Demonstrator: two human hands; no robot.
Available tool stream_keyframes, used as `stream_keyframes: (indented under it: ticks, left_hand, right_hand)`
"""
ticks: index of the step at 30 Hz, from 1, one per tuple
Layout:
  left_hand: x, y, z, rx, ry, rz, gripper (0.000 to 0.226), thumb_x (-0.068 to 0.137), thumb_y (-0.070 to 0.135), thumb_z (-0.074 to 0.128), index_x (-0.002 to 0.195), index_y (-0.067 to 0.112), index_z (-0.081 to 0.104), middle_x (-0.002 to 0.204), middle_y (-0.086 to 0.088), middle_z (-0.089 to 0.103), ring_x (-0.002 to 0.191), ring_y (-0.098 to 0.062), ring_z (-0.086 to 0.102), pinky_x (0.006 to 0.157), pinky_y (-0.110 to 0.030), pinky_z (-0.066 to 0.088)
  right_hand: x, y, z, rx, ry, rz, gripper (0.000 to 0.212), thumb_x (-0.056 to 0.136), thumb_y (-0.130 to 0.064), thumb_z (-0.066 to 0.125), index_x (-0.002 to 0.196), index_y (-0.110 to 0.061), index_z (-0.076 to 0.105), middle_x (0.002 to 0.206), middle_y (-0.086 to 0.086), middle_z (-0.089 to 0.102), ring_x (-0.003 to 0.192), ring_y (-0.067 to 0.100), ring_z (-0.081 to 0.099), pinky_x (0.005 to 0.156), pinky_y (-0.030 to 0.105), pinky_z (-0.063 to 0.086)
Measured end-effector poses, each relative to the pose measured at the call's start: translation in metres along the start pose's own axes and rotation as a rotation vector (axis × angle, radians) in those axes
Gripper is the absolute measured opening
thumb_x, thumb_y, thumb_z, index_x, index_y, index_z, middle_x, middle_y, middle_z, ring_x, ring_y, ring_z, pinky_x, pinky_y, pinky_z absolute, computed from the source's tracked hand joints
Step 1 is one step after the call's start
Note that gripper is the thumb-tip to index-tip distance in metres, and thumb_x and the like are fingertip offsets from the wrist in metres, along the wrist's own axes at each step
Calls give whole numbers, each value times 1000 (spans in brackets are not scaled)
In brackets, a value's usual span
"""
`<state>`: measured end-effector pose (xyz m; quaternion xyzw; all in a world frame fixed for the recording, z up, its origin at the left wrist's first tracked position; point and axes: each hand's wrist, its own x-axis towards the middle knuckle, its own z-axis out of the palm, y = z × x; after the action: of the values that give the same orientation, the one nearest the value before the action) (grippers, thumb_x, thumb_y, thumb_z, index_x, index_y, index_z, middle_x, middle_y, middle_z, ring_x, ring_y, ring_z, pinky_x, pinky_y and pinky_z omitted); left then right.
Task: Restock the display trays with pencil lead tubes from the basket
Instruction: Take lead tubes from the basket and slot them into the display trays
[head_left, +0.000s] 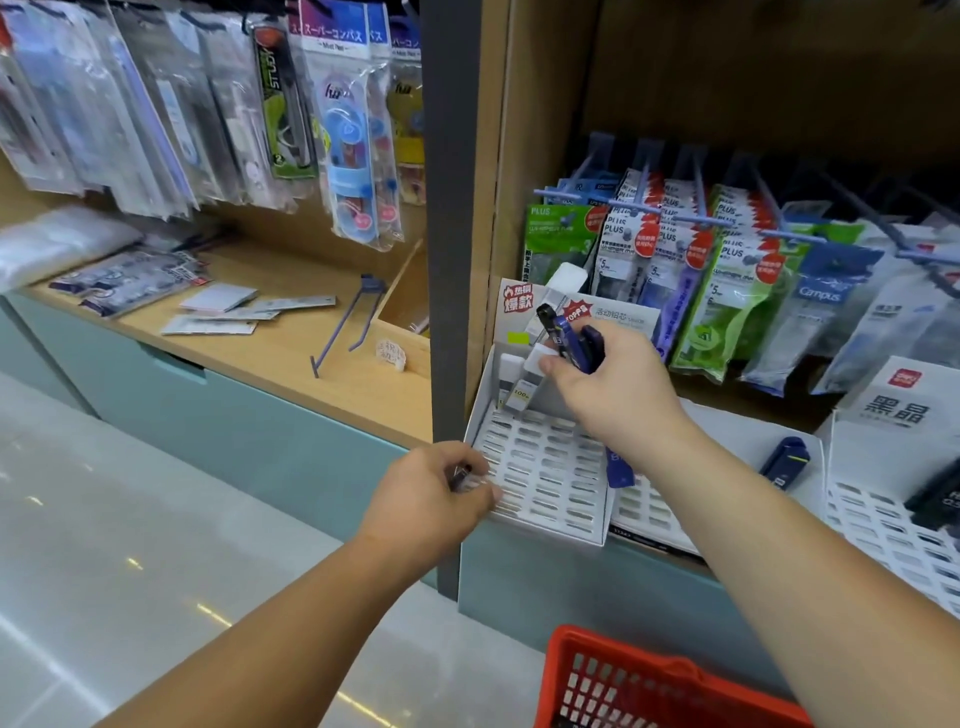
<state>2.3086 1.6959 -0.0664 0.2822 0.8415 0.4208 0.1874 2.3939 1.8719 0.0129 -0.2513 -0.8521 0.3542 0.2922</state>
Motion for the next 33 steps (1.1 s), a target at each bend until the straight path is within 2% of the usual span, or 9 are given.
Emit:
stream_keyframes:
  ticks: [3, 8, 11, 14, 19, 23, 28, 30, 33]
  left_hand:
    - [1, 1, -3, -79, 88, -41, 25, 83, 37, 85, 94, 30, 64, 98, 11, 68, 88, -13, 68, 77, -30, 60]
    - [-1, 3, -2, -42, 100, -26, 32, 85, 39, 83, 102, 38, 56, 97, 18, 64, 89, -10, 70, 83, -36, 64]
    - [-1, 2, -5, -24, 113, -53, 42, 82, 44, 84, 105, 38, 50, 99, 13, 63, 89, -13, 68, 81, -37, 64]
    - [-1, 0, -7, -29, 115, -94, 48, 78, 51, 85, 110, 36, 52, 101, 6, 66, 87, -15, 67, 80, -36, 63]
    - [-2, -2, -9, -65, 89, -102, 39, 77, 53, 85, 100, 32, 62, 92, 7, 67, 78, -12, 65, 69, -29, 58]
    - [-4, 1, -9, -70, 72, -99, 36, 78, 51, 85, 95, 32, 60, 96, 12, 66, 82, -11, 66, 76, -33, 63]
    - [-5, 3, -10, -88, 56, -112, 34, 79, 47, 85, 96, 30, 62, 95, 10, 68, 81, -9, 65, 71, -28, 60]
    - [-5, 4, -11, -97, 50, -108, 27, 84, 41, 83, 97, 26, 65, 89, 7, 67, 76, -9, 63, 63, -23, 52]
    - [-6, 7, -17, -168, 62, -99, 8, 93, 26, 68, 91, 18, 69, 77, 1, 64, 68, -11, 56, 59, -22, 45]
  right_hand:
    - [4, -3, 4, -19, -30, 6, 16, 92, -28, 73, 83, -27, 60, 72, -7, 56, 68, 13, 51, 67, 31, 42]
    - [9, -11, 16, -112, -67, -12, 22, 92, -29, 71, 78, -29, 55, 72, -7, 53, 70, 18, 51, 65, 33, 42]
    - [9, -11, 25, -149, -70, 18, 10, 93, -31, 70, 91, -29, 61, 81, -6, 58, 79, 22, 57, 72, 35, 47]
    - [13, -11, 24, -157, -68, 45, 19, 94, -29, 70, 82, -30, 55, 75, -6, 54, 71, 17, 52, 65, 33, 40]
    - [17, -8, 17, -204, -58, 43, 29, 92, -24, 71, 74, -27, 48, 70, -5, 49, 66, 19, 47, 61, 33, 37]
    - [20, -8, 15, -262, -88, 21, 27, 91, -25, 71, 75, -27, 50, 72, -5, 52, 70, 23, 52, 67, 37, 46]
    - [11, -6, 26, -300, -46, 1, 21, 90, -28, 73, 99, -37, 56, 91, -9, 60, 90, 25, 59, 80, 42, 55]
    - [8, -4, 27, -274, -39, 10, 24, 89, -28, 74, 101, -38, 55, 98, -8, 62, 93, 26, 60, 82, 44, 56]
    - [10, -5, 24, -262, -95, 44, 17, 88, -30, 76, 93, -32, 59, 87, -6, 62, 86, 26, 59, 78, 41, 54]
